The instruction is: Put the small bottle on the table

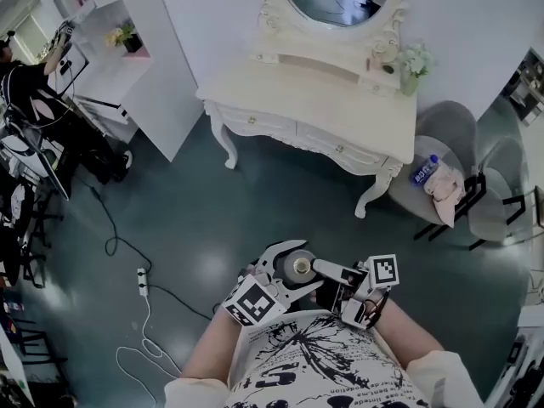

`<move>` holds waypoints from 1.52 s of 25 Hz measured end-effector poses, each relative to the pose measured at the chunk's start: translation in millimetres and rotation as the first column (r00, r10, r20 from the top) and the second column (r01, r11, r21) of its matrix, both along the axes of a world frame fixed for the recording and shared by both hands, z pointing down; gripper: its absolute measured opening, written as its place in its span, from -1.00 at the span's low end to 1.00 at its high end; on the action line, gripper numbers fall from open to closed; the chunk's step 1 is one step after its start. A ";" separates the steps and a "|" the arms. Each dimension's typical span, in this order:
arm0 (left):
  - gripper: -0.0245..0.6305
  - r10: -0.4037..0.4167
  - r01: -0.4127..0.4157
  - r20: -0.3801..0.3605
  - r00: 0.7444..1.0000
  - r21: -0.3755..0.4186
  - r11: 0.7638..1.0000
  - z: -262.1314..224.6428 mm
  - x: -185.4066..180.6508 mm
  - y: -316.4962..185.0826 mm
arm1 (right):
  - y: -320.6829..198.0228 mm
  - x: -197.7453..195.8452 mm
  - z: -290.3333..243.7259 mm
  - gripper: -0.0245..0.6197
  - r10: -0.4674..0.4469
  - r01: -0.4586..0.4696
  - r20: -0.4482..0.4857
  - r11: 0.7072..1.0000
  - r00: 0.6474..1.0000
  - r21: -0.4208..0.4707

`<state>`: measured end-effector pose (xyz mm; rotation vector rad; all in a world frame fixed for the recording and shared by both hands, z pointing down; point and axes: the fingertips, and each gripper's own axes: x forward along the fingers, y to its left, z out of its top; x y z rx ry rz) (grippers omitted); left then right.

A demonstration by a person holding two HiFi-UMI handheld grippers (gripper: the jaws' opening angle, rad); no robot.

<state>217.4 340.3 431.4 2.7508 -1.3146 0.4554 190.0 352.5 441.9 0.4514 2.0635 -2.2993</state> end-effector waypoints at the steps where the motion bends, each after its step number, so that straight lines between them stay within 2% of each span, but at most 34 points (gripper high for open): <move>1: 0.15 0.010 -0.010 -0.003 1.000 -0.001 1.000 -0.8 -12.4 -3.4 | -3.6 -12.6 -0.8 0.24 0.007 -0.007 -0.001 1.000 1.000 -0.005; 8: 0.15 0.052 -0.052 0.019 0.998 -0.007 0.999 -2.6 -98.4 -27.2 | -29.5 -98.0 -3.0 0.24 0.068 -0.068 0.018 0.998 0.998 -0.008; 14: 0.15 0.070 -0.070 0.014 0.997 -0.004 0.998 -3.6 -135.5 -61.5 | -64.8 -135.5 -2.3 0.24 0.102 -0.102 0.012 0.995 0.995 -0.018; 20: 0.15 0.066 -0.066 0.005 0.998 -0.019 0.998 2.8 -155.2 -117.4 | -120.2 -154.9 3.5 0.24 0.089 -0.089 0.002 0.996 0.996 -0.022; 24: 0.15 0.046 -0.046 0.010 0.999 -0.018 0.999 2.5 -164.0 -175.7 | -178.5 -164.0 3.0 0.24 0.072 -0.072 -0.002 0.997 0.997 -0.006; 31: 0.15 0.014 -0.015 0.039 0.999 0.024 1.000 -11.9 -171.6 -282.0 | -283.4 -171.6 -12.1 0.24 0.024 -0.025 0.027 0.999 0.999 0.036; 38: 0.15 0.018 -0.019 0.027 0.999 0.034 0.999 -3.4 -169.7 -358.2 | -359.9 -170.2 -4.5 0.24 0.040 -0.040 0.011 0.998 0.999 0.050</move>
